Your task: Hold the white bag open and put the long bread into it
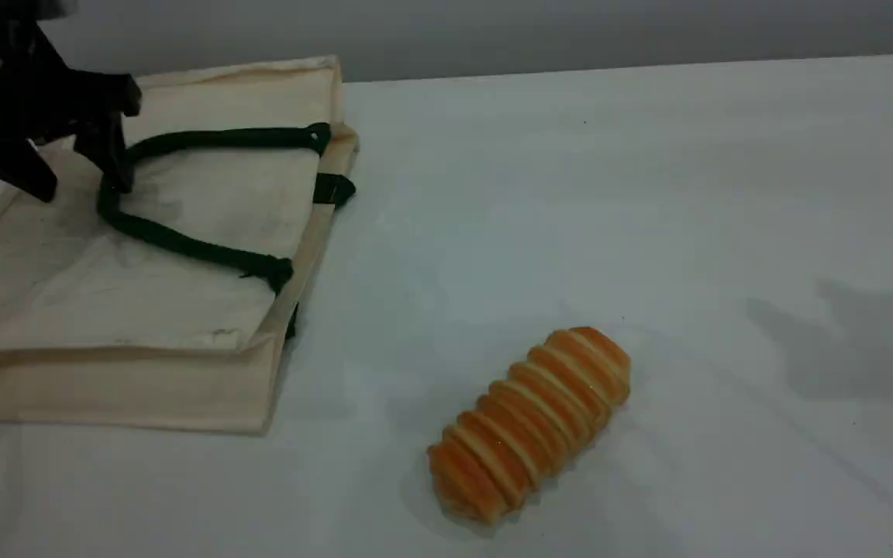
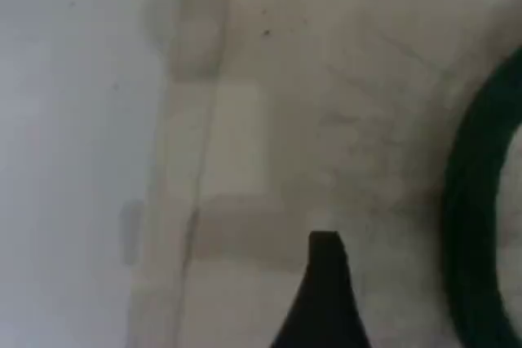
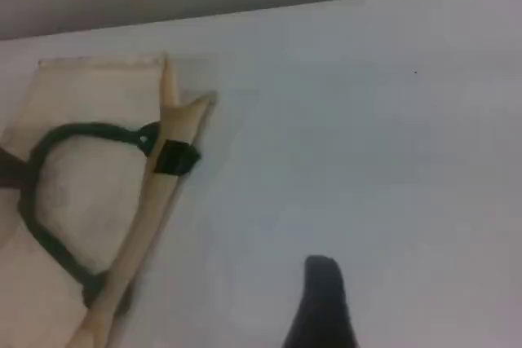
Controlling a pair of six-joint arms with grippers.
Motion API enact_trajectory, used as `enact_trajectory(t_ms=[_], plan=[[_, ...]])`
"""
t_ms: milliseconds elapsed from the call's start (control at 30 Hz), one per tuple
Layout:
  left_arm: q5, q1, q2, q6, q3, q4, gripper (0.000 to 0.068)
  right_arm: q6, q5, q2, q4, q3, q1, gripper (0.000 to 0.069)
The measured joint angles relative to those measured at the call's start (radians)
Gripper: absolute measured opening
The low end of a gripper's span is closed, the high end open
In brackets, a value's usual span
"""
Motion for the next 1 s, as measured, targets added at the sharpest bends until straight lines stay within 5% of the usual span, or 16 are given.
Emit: enact_trajectory(t_ms=[667, 800, 1000], plan=[[-0.016, -0.03, 0.09, 0.022, 0.0, 0.008, 0.0498, 0.0, 0.015, 0.0, -0.002, 0.0, 0.0, 0.0508], [-0.022, -0.03, 0.098, -0.008, 0.0, 0.008, 0.0393, 0.0, 0.014, 0.0, -0.002, 0.0, 0.0, 0.0508], [-0.013, -0.03, 0.1, -0.019, 0.0, 0.008, 0.0115, 0.0, 0.012, 0.0, -0.001, 0.0, 0.0, 0.0508]])
